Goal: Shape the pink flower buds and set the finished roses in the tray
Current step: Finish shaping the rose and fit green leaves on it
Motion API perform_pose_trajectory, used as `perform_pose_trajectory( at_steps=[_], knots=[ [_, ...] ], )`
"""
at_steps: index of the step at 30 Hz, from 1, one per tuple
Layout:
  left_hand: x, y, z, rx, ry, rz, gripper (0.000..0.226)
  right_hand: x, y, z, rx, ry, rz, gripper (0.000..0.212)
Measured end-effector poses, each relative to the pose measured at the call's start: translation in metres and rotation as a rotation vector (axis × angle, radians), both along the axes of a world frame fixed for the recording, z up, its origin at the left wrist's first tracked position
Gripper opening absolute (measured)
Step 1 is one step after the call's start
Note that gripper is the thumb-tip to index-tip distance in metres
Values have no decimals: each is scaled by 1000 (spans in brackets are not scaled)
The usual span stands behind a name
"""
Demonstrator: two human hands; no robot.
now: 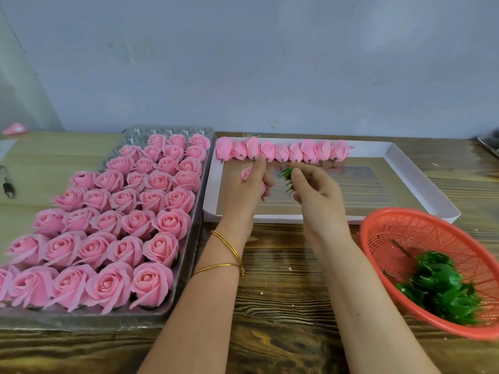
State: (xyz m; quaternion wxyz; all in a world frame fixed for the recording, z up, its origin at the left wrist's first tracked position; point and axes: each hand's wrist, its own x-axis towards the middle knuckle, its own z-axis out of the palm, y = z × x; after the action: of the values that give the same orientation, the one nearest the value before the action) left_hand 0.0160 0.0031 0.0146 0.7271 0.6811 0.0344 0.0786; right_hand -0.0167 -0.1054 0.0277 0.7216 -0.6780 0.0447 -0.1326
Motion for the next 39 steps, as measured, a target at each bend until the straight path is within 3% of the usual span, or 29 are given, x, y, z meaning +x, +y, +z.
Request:
perform_pose_trajectory(
  at_steps=[5,9,15,25,39],
  knots=[
    [3,7,5,-387,19,-20,45,4,-2,-9,172,139,52,22],
    [4,7,7,-500,50,-28,38,8,-1,-14,236,199,95,24],
    [4,3,8,-437,96,-10,28,10,3,-19,310,237,129,28],
    [0,0,7,-301,101,-66,49,7,8,-17,483,232,264,29],
    [-3,-2,5,-221,64,-105,46,7,12,-22,462,172,198,33]
  ],
)
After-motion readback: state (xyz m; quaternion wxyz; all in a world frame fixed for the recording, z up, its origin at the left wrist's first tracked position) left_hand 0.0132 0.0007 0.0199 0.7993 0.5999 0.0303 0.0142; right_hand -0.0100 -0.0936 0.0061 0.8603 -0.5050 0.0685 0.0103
